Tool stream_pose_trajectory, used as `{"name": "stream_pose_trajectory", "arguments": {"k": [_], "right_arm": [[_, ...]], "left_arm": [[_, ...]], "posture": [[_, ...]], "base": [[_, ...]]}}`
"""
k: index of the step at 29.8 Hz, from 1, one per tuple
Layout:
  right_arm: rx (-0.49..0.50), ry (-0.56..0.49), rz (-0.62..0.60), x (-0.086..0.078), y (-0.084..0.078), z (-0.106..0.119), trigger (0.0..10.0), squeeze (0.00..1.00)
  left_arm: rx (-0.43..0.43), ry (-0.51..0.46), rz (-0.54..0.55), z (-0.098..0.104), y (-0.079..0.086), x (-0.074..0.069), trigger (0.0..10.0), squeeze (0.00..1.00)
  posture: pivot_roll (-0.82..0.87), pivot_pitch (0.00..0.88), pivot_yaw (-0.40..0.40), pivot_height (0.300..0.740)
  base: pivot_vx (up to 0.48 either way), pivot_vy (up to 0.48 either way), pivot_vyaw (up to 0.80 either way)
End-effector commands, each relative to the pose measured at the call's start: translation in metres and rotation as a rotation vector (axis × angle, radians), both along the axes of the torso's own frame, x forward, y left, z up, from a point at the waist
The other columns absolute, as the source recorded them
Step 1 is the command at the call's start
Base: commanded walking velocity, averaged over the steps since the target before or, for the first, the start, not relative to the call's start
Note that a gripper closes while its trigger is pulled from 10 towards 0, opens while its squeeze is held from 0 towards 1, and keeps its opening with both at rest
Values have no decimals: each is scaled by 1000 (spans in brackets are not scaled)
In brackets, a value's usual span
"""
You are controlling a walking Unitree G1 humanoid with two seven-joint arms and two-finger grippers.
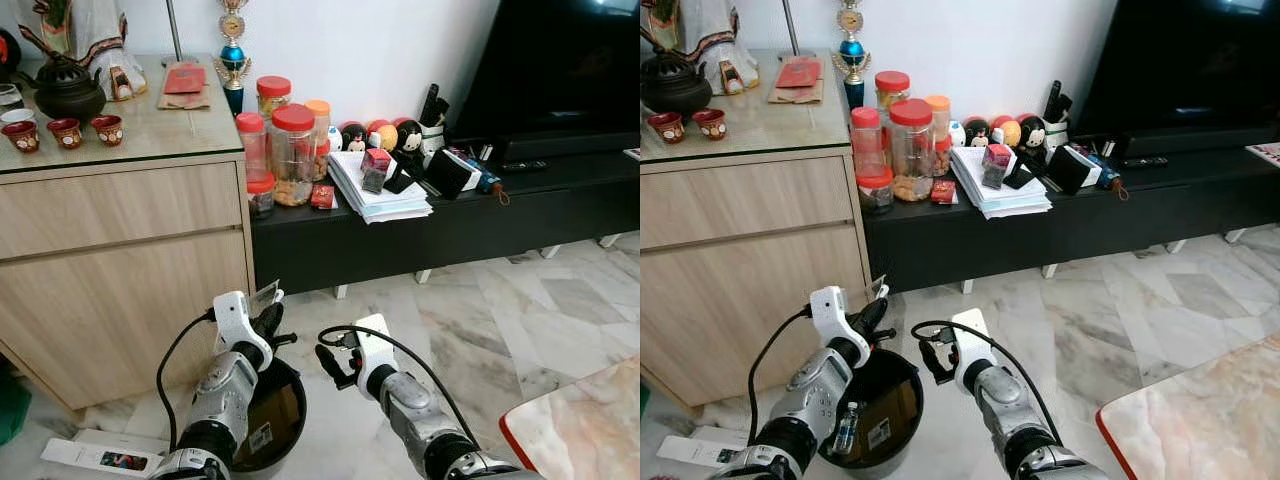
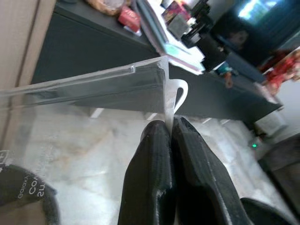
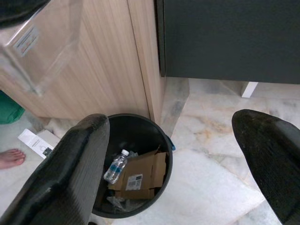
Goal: Picking trash to rubbish bin
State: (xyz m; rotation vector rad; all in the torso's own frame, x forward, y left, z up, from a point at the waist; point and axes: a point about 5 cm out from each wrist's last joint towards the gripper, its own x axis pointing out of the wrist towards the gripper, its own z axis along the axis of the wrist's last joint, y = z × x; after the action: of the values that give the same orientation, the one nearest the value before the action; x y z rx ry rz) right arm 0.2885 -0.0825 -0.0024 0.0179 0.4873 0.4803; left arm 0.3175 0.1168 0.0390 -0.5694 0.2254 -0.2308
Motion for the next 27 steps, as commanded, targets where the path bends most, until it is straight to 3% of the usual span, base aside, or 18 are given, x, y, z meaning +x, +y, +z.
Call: {"name": "stream_pose_trajectory", "arguments": {"k": [1,4,11,12,13,14,27], "right_arm": [[9,-33,-11,8,-2,8,10000,0],[7,-34,-13,8,-3,8,10000,0],[4,-37,-19,9,-5,8,10000,0],[4,-37,-19,9,-5,8,10000,0],[4,-36,-19,9,-5,8,10000,0],[3,-36,-20,9,-6,8,10000,0],[-6,-29,-21,8,-9,6,10000,0]], "left_arm": [[-65,2,-12,1,-5,1,10000,24],[-95,7,-23,-1,-7,0,10000,0],[-80,34,-52,-10,-9,-6,10000,0],[-84,34,-51,-10,-9,-6,10000,220],[-88,35,-49,-11,-8,-6,10000,816],[-91,35,-48,-11,-8,-7,10000,1000],[-78,24,-36,-11,-5,-6,10000,1000]], "posture": [[105,0,-130,740],[99,0,-130,740],[92,0,-133,740],[91,0,-133,740],[91,0,-133,740],[91,0,-135,740],[85,0,-142,740]], "base": [[0,0,0],[0,0,0],[0,0,0],[0,0,0],[0,0,0],[0,0,0],[0,0,0]]}}
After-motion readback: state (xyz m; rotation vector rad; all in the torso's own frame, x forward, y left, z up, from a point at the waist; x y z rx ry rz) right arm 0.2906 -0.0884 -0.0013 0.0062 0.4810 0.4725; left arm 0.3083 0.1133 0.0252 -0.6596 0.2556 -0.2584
